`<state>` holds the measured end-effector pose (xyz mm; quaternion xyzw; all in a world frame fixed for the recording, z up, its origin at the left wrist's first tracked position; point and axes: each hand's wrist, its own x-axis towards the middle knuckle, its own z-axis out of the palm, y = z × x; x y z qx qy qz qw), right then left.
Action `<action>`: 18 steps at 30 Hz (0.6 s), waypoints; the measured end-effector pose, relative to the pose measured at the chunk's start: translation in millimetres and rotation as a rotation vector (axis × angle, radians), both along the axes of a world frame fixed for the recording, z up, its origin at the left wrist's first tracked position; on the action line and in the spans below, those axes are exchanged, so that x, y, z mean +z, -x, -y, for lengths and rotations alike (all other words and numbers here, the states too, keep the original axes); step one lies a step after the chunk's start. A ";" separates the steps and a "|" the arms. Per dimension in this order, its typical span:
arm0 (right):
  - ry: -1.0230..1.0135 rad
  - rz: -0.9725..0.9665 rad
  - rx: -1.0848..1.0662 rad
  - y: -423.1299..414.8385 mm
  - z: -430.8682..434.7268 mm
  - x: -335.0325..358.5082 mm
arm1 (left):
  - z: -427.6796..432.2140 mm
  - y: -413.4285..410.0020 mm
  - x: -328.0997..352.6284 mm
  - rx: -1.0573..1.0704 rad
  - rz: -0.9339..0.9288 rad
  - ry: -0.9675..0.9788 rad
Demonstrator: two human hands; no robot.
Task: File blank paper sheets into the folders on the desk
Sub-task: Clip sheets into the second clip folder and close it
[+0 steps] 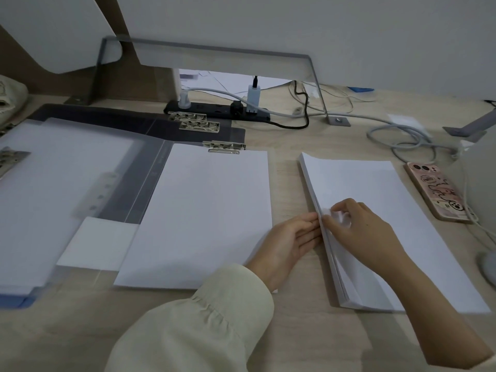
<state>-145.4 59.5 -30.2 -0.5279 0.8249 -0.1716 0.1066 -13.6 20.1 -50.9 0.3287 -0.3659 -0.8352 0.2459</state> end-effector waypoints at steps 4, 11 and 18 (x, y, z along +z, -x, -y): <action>-0.011 0.013 0.000 -0.2 0.0 0.1 | 0.2 0.0 -1.8 0.000 0.020 0.016; -0.023 0.023 -0.011 -1.7 -0.1 0.7 | 1.2 -1.4 -6.4 -0.024 0.046 0.062; -0.025 0.143 -0.054 2.8 -3.0 4.0 | -6.8 15.5 3.4 0.118 0.438 0.484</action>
